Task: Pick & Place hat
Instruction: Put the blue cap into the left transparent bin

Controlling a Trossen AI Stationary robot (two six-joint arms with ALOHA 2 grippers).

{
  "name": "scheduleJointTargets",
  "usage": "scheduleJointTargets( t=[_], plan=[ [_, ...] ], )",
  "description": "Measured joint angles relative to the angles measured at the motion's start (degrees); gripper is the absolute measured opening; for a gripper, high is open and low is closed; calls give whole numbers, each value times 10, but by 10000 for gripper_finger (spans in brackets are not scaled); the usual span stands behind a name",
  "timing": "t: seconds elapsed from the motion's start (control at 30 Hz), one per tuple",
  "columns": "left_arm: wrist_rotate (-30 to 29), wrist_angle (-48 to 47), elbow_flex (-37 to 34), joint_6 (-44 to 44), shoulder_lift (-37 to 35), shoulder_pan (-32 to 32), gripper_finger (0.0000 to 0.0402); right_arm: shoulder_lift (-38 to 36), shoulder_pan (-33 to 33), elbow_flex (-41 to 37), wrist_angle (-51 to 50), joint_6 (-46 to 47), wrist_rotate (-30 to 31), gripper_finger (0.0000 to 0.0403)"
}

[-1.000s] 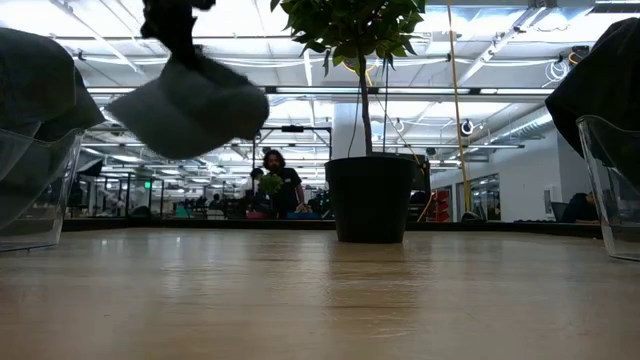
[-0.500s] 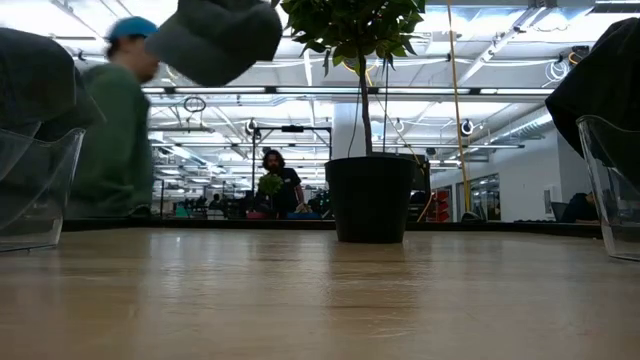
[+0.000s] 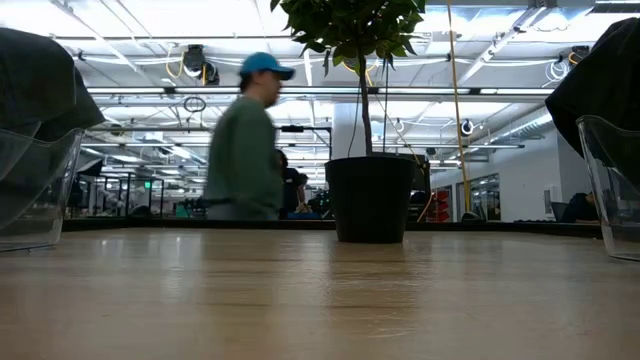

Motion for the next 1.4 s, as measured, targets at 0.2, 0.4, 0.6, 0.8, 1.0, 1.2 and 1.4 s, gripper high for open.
scheduleJointTargets(
  t=[0.2, 0.4, 0.6, 0.8, 1.0, 1.2, 1.4],
  plan=[
    [4, 84, 19, 21, 6, -42, 4, 0, 0, 0, 25, 11, 4, 281],
    [5, 173, 18, 29, 30, -85, 4, 8, 1, 0, 49, 15, 15, 279],
    [5, 223, 18, 35, 58, -138, 4, 21, 1, 0, 61, 15, 17, 279],
    [0, 270, 18, 45, 89, -177, 4, 26, 1, 0, 63, 29, 28, 287],
    [-53, 320, 18, 84, 114, -194, 4, 30, 10, 0, 65, 48, -4, 287],
    [-69, 356, 18, 96, 143, -202, 3, 34, 10, 0, 67, 52, -7, 265],
    [-86, 370, 18, 110, 154, -206, 3, 34, 11, 0, 67, 62, -19, 179]
  ],
)
